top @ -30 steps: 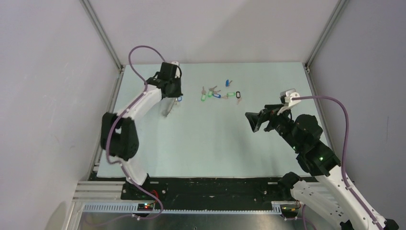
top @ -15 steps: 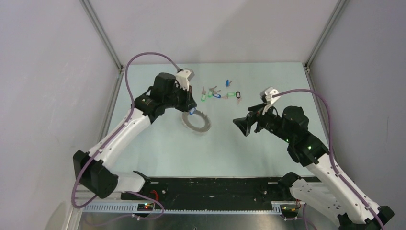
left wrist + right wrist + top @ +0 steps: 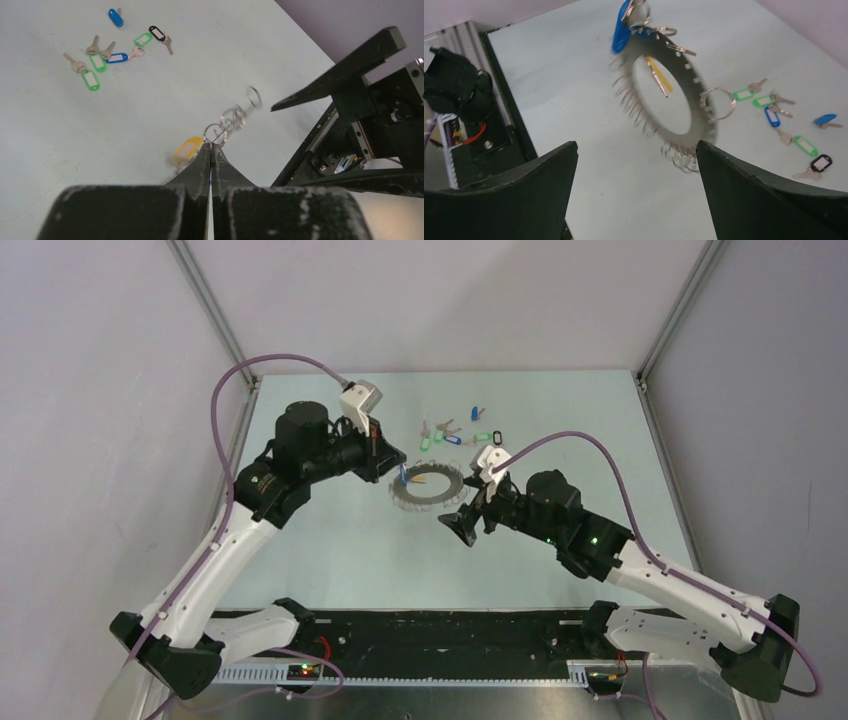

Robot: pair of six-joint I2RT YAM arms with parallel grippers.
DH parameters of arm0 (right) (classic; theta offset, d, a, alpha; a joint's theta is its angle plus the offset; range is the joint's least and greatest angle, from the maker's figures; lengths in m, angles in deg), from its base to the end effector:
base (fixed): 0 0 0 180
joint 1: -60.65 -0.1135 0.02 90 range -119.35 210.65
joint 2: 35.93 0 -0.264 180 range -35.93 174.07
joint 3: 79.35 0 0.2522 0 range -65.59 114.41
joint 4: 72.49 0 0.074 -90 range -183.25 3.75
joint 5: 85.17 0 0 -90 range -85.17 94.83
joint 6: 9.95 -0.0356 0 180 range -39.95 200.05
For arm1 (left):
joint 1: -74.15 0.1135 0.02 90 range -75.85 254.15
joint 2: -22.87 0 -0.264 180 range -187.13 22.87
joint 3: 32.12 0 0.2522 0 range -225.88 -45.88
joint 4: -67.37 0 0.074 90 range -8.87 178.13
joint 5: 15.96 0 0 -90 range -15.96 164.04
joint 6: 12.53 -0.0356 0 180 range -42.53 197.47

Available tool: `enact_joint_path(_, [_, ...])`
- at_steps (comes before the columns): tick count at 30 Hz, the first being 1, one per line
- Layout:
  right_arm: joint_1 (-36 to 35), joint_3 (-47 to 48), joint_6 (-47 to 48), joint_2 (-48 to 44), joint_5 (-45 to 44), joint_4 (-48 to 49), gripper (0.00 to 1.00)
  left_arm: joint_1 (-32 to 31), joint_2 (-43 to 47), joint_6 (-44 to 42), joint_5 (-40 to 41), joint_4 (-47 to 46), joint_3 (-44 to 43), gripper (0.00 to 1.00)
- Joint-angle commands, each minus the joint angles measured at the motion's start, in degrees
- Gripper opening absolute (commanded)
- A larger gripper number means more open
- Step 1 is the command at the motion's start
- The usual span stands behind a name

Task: Remove the keys from the keyring

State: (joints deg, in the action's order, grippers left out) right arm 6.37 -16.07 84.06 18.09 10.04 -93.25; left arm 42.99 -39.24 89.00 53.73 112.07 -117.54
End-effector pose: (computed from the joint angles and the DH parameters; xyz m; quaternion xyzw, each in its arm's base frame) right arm 0.1264 0.1814 0.3459 -0.4019 0.6616 0.3003 0.5573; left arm 0.1888 -0.1286 0.4075 0.2365 0.7843 -0.3376 0.4637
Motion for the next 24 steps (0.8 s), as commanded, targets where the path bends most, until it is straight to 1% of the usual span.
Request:
enact_joint_path(1, [-0.26, 0.07, 1.03, 1.02, -2.79, 9.92, 0.94, -1.01, 1.93, 1.62, -2.05, -2.83, -1.66, 0.0])
enact_joint_path(6, [-0.22, -0.21, 2.83, 3.96, -4.6, 15.19, 0.96, -2.04, 3.3, 1.18, -4.47, -2.75, -2.56, 0.0])
enact_joint_path(10, [-0.26, -0.21, 4.42, 4.77, -3.58, 17.84, 0.97, -2.31, 4.76, 1.16, -5.79, -2.73, -2.72, 0.0])
enact_joint_path(12, [-0.25, -0.21, 4.48, 4.89, -2.58, 18.35, 0.97, -2.37, 5.59, 1.38, -5.38, -2.79, -2.92, 0.0])
enact_joint_path(15, [-0.19, -0.21, 4.09, 4.68, 3.17, 17.87, 0.98, -2.33, 6.43, 1.96, -3.17, -2.79, -3.44, 0.0])
enact_joint_path(17, [-0.21, -0.21, 3.92, 5.1, 4.77, 18.48, 0.98, -2.28, 6.72, 2.27, -3.84, -2.75, -4.14, 0.0])
enact_joint_path(21, [-0.2, 0.08, 4.96, 7.54, 3.67, 20.59, 0.94, -2.38, 6.91, 2.64, -5.95, -2.75, -5.61, 0.0])
enact_joint_path(24, [-0.25, 1.1, 5.39, 8.69, 5.75, 20.24, 0.92, -2.49, 7.1, 3.06, -6.17, -2.75, -6.56, 0.0])
